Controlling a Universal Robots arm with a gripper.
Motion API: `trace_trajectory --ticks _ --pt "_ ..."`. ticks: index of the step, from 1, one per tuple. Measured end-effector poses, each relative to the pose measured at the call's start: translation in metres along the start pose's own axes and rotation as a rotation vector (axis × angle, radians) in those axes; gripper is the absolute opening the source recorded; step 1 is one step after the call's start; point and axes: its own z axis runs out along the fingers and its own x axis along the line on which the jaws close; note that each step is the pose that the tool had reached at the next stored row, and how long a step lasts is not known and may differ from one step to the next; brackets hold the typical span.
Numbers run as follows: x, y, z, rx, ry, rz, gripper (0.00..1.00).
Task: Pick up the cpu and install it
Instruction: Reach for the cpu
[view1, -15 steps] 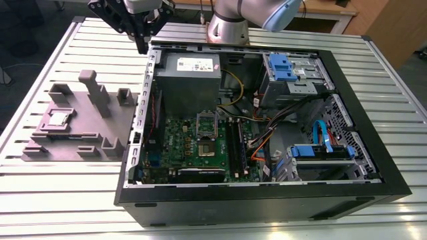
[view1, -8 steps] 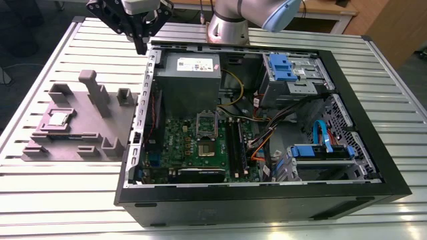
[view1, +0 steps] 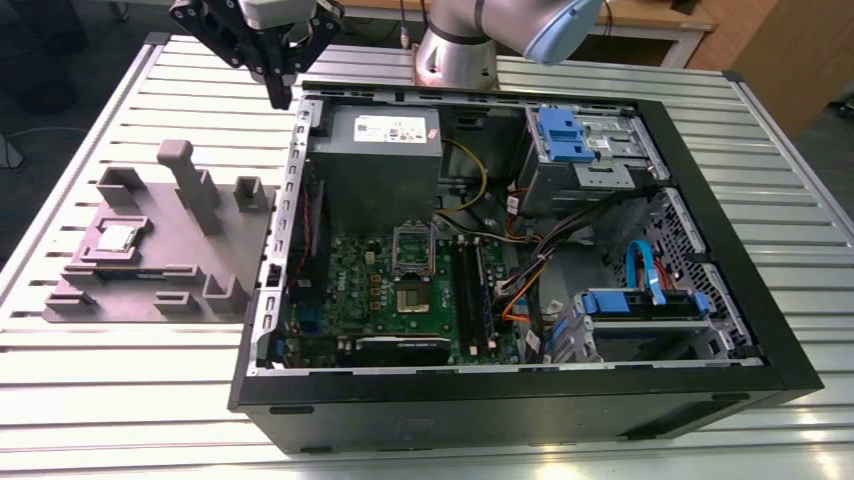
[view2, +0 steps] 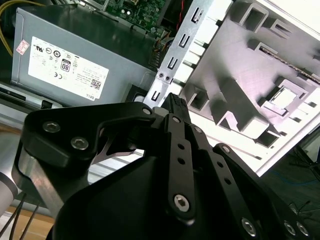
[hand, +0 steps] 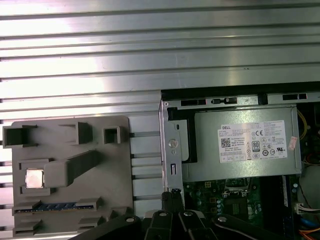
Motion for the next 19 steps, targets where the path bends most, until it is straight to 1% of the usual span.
trace_trajectory --ticks 19 --pt "0.0038 -0.0003 0.0001 0.0 0.0 0.0 0.1"
